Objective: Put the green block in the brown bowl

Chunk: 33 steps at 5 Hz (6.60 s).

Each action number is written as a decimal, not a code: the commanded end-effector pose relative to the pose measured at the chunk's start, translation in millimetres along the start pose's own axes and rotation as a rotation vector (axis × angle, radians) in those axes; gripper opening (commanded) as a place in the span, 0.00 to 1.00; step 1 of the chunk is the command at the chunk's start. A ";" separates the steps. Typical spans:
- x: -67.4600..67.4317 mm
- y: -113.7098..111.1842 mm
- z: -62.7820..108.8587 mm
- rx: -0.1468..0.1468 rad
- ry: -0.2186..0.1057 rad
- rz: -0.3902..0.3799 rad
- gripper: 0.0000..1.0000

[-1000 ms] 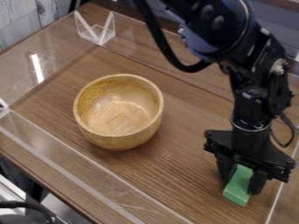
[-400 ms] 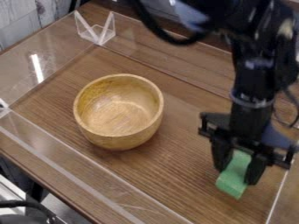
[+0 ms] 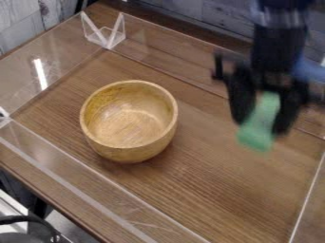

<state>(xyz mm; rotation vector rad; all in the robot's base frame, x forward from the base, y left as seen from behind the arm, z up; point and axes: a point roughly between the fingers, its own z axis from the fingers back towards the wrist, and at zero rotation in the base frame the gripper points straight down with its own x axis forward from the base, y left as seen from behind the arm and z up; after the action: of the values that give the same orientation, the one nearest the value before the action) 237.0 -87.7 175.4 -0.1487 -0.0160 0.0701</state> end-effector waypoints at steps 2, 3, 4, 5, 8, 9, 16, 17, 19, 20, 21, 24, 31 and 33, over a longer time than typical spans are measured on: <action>3.4 24.2 44.5 -0.011 -0.093 0.020 0.00; 4.2 0.5 35.0 -0.015 -0.100 -0.005 0.00; 1.5 -25.2 25.2 -0.016 -0.105 -0.045 0.00; -5.4 -36.2 13.0 -0.015 -0.106 -0.074 0.00; -12.1 -17.0 4.7 -0.006 -0.137 -0.065 0.00; -15.9 -12.7 4.7 -0.002 -0.147 -0.058 0.00; -23.2 102.2 -5.5 0.036 -0.153 0.036 0.00; -22.8 105.6 -12.4 0.046 -0.143 0.050 0.00; -20.4 111.5 -23.3 0.050 -0.137 0.075 0.00; -19.1 113.6 -26.9 0.049 -0.136 0.088 0.00; -17.8 115.2 -28.3 0.044 -0.133 0.099 0.00; -12.1 118.7 -26.4 0.021 -0.125 0.142 0.00; -4.9 125.6 -27.5 -0.007 -0.109 0.177 0.00; -6.4 130.8 -34.7 -0.006 -0.104 0.157 0.00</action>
<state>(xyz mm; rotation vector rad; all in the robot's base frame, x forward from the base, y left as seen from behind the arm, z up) 218.8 33.2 114.6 -0.1536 -0.0769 0.2366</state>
